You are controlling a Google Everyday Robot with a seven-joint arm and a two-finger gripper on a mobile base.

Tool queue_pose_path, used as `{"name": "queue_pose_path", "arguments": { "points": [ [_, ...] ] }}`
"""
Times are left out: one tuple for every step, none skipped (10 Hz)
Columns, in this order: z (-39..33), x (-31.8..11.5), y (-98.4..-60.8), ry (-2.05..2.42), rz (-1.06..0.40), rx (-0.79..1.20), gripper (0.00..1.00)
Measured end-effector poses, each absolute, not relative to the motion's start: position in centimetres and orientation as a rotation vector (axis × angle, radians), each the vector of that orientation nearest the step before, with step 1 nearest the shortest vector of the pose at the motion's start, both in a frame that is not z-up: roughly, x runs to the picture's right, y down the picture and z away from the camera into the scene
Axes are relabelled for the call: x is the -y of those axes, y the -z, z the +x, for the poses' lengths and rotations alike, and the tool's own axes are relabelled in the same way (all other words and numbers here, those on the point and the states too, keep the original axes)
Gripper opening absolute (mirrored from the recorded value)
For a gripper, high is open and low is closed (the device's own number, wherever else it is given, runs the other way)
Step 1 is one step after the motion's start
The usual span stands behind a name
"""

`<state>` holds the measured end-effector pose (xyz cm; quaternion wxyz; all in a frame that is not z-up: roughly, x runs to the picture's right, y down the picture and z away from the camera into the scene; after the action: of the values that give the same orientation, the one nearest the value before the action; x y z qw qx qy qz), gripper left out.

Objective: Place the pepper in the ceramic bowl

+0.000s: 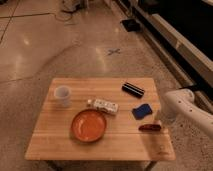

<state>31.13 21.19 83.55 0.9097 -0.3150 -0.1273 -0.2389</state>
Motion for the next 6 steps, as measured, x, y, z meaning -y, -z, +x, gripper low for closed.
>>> {"name": "queue_pose_path", "arguments": {
  "points": [
    [31.0,-21.3,-83.4,0.497,-0.645,0.262,0.07],
    [30.7,-21.2,-83.1,0.503,-0.643,0.264,0.01],
    [30.5,-21.1,-82.8,0.507,-0.640,0.266,0.00],
    [29.7,-20.5,-82.0,0.515,-0.634,0.277,0.00],
    [28.8,-20.1,-81.4,0.526,-0.633,0.291,0.00],
    [27.5,-19.4,-80.9,0.544,-0.625,0.311,0.00]
  ]
}}
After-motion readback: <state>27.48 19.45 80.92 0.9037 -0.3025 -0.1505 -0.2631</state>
